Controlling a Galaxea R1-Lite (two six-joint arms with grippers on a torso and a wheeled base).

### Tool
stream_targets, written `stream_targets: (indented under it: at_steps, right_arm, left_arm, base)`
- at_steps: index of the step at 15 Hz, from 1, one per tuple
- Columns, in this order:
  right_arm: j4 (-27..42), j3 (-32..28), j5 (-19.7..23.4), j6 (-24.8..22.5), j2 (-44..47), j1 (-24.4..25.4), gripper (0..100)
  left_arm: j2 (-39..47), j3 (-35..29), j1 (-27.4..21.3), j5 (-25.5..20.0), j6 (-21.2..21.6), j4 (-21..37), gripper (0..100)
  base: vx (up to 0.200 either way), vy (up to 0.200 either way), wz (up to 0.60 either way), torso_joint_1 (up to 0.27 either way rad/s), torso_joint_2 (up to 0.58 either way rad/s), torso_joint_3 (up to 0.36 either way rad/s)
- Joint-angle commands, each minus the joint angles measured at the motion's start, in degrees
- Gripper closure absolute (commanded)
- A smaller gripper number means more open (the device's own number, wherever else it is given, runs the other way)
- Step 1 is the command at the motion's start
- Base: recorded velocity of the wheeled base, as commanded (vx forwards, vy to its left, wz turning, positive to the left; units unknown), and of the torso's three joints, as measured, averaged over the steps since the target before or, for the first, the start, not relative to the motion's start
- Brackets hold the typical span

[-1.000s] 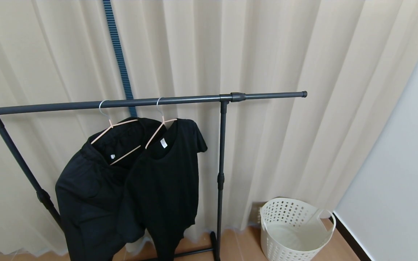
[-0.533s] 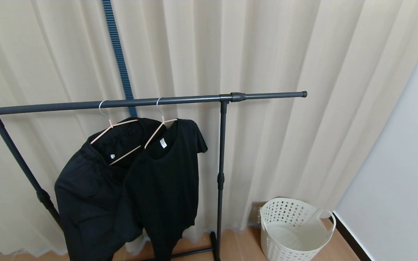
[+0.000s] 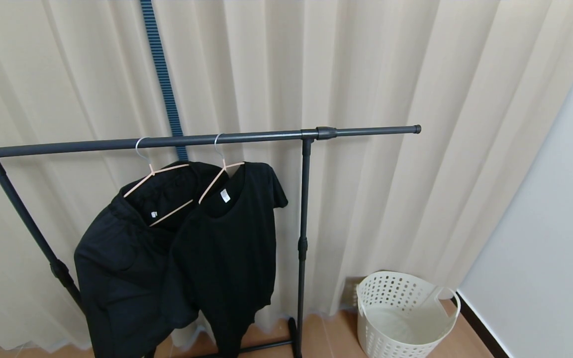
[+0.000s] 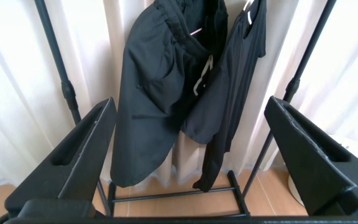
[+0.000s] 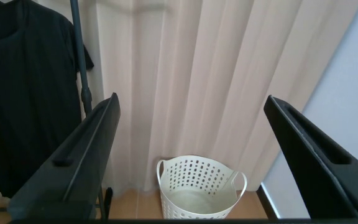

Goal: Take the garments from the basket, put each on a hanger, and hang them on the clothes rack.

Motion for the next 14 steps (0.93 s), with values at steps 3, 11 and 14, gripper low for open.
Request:
stream_targets:
  at_steps: [3,11,14]
  right_arm:
    - [-0.01,0.0,0.01,-0.02,0.11,0.02,0]
    - [-0.01,0.0,0.01,-0.02,0.11,0.02,0]
    - [-0.01,0.0,0.01,-0.02,0.11,0.11,0]
  left_arm:
    - [0.04,0.0,-0.04,0.04,-0.04,-0.01,0]
    - [0.04,0.0,0.04,0.04,-0.04,-0.01,0]
    - [0.13,0.0,-0.04,0.04,-0.04,-0.01,0]
  base:
    - [0.0,0.0,0.0,0.0,0.0,0.0]
    - [0.0,0.0,0.0,0.0,0.0,0.0]
    - [0.0,0.0,0.0,0.0,0.0,0.0]
